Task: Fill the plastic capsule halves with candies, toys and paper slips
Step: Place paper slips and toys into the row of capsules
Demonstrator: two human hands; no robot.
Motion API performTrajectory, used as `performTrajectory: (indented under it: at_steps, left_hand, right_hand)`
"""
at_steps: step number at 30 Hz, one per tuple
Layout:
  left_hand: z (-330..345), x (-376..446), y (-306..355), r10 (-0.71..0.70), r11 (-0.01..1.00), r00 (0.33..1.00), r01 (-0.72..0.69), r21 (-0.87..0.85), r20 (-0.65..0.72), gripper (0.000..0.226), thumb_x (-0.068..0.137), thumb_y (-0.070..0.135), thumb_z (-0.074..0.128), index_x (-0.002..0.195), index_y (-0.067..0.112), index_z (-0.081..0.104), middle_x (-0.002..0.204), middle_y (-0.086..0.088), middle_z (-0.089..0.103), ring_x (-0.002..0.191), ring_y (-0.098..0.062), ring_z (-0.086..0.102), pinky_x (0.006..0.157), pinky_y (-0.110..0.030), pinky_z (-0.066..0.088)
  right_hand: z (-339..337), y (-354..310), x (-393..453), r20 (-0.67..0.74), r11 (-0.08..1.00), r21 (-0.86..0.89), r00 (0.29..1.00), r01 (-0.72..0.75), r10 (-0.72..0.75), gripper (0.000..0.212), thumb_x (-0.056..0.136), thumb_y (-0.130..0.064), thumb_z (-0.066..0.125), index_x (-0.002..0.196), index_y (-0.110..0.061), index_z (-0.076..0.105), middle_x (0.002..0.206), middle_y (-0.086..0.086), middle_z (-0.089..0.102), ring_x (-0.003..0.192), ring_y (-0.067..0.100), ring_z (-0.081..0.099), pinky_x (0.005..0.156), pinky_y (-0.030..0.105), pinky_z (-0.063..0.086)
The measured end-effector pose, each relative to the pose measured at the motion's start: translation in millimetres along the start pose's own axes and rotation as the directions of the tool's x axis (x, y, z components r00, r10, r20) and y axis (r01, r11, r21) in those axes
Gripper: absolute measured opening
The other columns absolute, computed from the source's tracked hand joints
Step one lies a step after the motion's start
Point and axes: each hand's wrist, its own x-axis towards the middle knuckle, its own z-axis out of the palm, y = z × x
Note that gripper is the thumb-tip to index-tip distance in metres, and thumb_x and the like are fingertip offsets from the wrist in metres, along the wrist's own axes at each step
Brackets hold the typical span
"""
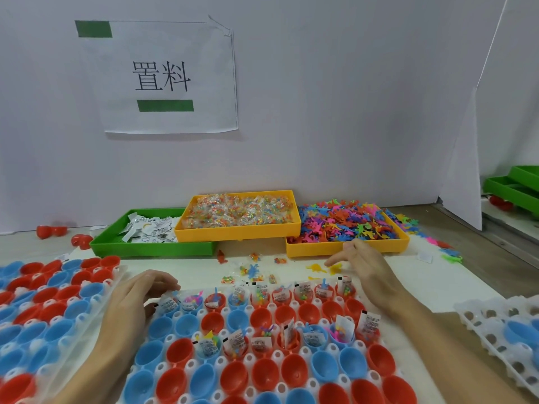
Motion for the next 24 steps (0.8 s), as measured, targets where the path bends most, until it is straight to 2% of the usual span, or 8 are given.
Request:
performTrajectory:
  at_steps: [3, 6, 10, 13, 17, 20, 22, 24]
  left_hand:
    - [0.2, 0.0, 0.8, -0.002, 1.000, 1.000, 0.002, -0.006, -0.003, 0.039, 0.096, -0.002, 0.033, 0.081, 0.000, 0.068, 0.073, 0.002, 0.072, 0.085, -0.020, 0.064, 0.075, -0.032, 0.047]
    - [0.6, -0.5, 1.0, -0.011, 1.000, 1.000, 0.011, -0.009, -0.007, 0.039, 0.097, -0.001, 0.033, 0.081, 0.000, 0.068, 0.074, 0.003, 0.072, 0.086, -0.021, 0.064, 0.075, -0.033, 0.047]
    - [0.0, -1.6, 0.7, -0.016, 1.000, 1.000, 0.016, -0.002, -0.012, 0.038, 0.098, 0.001, 0.034, 0.081, 0.001, 0.068, 0.075, 0.003, 0.072, 0.088, -0.022, 0.064, 0.075, -0.032, 0.048]
    - [-0.4, -1.9, 1.7, -0.058, 0.998, 0.998, 0.057, -0.023, -0.019, 0.037, 0.100, 0.006, 0.038, 0.080, 0.002, 0.070, 0.078, -0.003, 0.073, 0.089, -0.024, 0.065, 0.074, -0.031, 0.047]
    - [-0.2, -1.5, 5.5, -0.096, 0.994, 0.995, 0.097, 0.046, -0.021, 0.033, 0.100, 0.005, 0.044, 0.082, 0.007, 0.072, 0.083, 0.000, 0.072, 0.088, -0.015, 0.065, 0.070, -0.025, 0.044]
    - [-1.9, -0.6, 6.1, -0.137, 0.982, 0.990, 0.139, 0.127, -0.023, 0.029, 0.098, 0.002, 0.049, 0.088, 0.014, 0.072, 0.085, 0.008, 0.070, 0.084, -0.005, 0.063, 0.064, -0.021, 0.041]
    - [-4.1, -0.2, 5.8, -0.162, 0.973, 0.987, 0.161, 0.166, -0.006, 0.026, 0.098, 0.005, 0.053, 0.089, 0.019, 0.073, 0.085, 0.009, 0.069, 0.082, -0.006, 0.063, 0.062, -0.023, 0.041]
    - [-7.6, 0.8, 7.6, -0.186, 0.966, 0.982, 0.180, 0.188, 0.017, 0.022, 0.097, 0.010, 0.058, 0.088, 0.022, 0.075, 0.085, 0.009, 0.071, 0.084, -0.010, 0.063, 0.063, -0.024, 0.042]
  right_hand:
    - [-2.9, 0.5, 3.6, -0.037, 0.989, -0.147, 0.999, 0.019, -0.025, 0.024, 0.101, -0.017, 0.056, 0.090, -0.021, 0.077, 0.099, -0.005, 0.062, 0.098, 0.008, 0.057, 0.081, 0.021, 0.043]
    - [-6.6, 3.9, 5.4, 0.012, 0.969, -0.247, 1.000, 0.011, -0.008, 0.013, 0.092, -0.013, 0.070, 0.098, -0.022, 0.078, 0.100, -0.010, 0.062, 0.095, 0.004, 0.057, 0.075, 0.011, 0.039]
    - [-6.8, 6.1, 6.3, 0.029, 0.955, -0.296, 0.999, -0.035, 0.045, 0.012, 0.087, -0.016, 0.076, 0.097, -0.023, 0.078, 0.102, -0.012, 0.057, 0.096, 0.005, 0.055, 0.083, 0.020, 0.042]
    - [-5.9, 6.4, 6.2, -0.020, 0.955, -0.294, 0.999, -0.036, 0.031, 0.009, 0.087, -0.017, 0.075, 0.089, -0.026, 0.076, 0.099, -0.013, 0.058, 0.089, 0.004, 0.055, 0.073, 0.012, 0.039]
    - [-5.1, 7.8, 5.8, -0.107, 0.962, -0.272, 0.994, -0.001, -0.029, 0.014, 0.094, -0.018, 0.067, 0.084, -0.027, 0.071, 0.092, -0.011, 0.065, 0.084, 0.003, 0.058, 0.066, 0.011, 0.039]
    - [-5.6, 8.8, 5.4, -0.186, 0.984, -0.175, 0.981, 0.027, -0.060, 0.016, 0.096, -0.015, 0.064, 0.085, -0.026, 0.069, 0.084, -0.013, 0.068, 0.079, 0.003, 0.062, 0.065, 0.012, 0.043]
    - [-6.2, 9.6, 5.4, -0.220, 0.997, -0.068, 0.975, 0.030, -0.045, 0.017, 0.097, -0.012, 0.062, 0.086, -0.022, 0.069, 0.074, -0.007, 0.070, 0.066, 0.007, 0.065, 0.059, 0.016, 0.051]
    - [-6.6, 9.6, 5.3, -0.231, 1.000, -0.013, 0.973, 0.021, -0.024, 0.018, 0.098, -0.012, 0.061, 0.086, -0.021, 0.071, 0.066, -0.002, 0.069, 0.055, 0.008, 0.064, 0.052, 0.020, 0.052]
